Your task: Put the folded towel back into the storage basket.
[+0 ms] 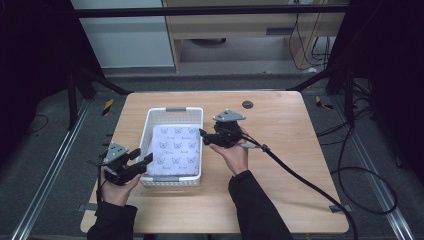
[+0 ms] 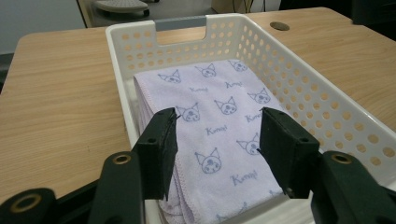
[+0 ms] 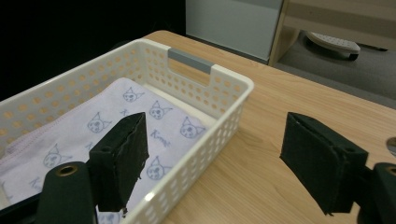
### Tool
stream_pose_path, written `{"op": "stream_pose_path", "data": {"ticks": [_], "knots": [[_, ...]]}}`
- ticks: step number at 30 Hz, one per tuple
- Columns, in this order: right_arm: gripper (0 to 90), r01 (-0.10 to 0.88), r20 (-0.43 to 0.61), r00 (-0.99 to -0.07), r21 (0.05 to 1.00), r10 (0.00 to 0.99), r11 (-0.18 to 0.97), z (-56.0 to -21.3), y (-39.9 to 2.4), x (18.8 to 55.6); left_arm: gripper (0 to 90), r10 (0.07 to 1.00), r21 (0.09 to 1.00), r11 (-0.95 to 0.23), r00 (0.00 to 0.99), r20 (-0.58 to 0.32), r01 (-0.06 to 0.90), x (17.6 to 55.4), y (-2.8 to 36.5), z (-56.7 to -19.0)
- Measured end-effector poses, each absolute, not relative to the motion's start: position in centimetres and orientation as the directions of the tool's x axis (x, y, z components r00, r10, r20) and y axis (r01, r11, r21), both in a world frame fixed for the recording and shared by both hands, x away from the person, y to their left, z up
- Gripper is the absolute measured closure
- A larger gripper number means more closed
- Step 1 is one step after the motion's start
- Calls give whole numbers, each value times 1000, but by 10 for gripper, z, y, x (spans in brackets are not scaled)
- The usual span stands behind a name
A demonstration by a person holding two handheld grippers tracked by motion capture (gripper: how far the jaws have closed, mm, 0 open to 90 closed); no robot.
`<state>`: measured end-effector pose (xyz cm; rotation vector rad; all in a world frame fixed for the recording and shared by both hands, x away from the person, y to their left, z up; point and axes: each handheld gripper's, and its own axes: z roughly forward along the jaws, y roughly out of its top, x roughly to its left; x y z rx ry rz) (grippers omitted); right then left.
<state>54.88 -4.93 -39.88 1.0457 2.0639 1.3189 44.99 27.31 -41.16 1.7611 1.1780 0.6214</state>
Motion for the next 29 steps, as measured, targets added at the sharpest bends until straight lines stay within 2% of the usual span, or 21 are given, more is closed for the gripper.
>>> {"op": "stream_pose_path", "data": {"ticks": [9, 18, 22, 23, 29], "knots": [[202, 345, 41, -571, 918, 820, 195, -395, -97, 526, 395, 898, 880, -151, 434, -69, 451, 449, 274, -412], [201, 365, 73, -544, 918, 836, 157, -408, -155, 493, 360, 894, 879, -173, 446, -50, 445, 445, 274, -412], [240, 370, 70, -537, 915, 840, 160, -414, -171, 485, 352, 894, 878, -178, 445, -44, 445, 445, 276, -412], [301, 373, 67, -525, 914, 848, 159, -420, -183, 477, 352, 895, 876, -181, 445, -41, 447, 444, 277, -413], [389, 388, 61, -493, 909, 868, 156, -434, -213, 461, 361, 899, 873, -182, 435, -38, 452, 444, 281, -415]]}}
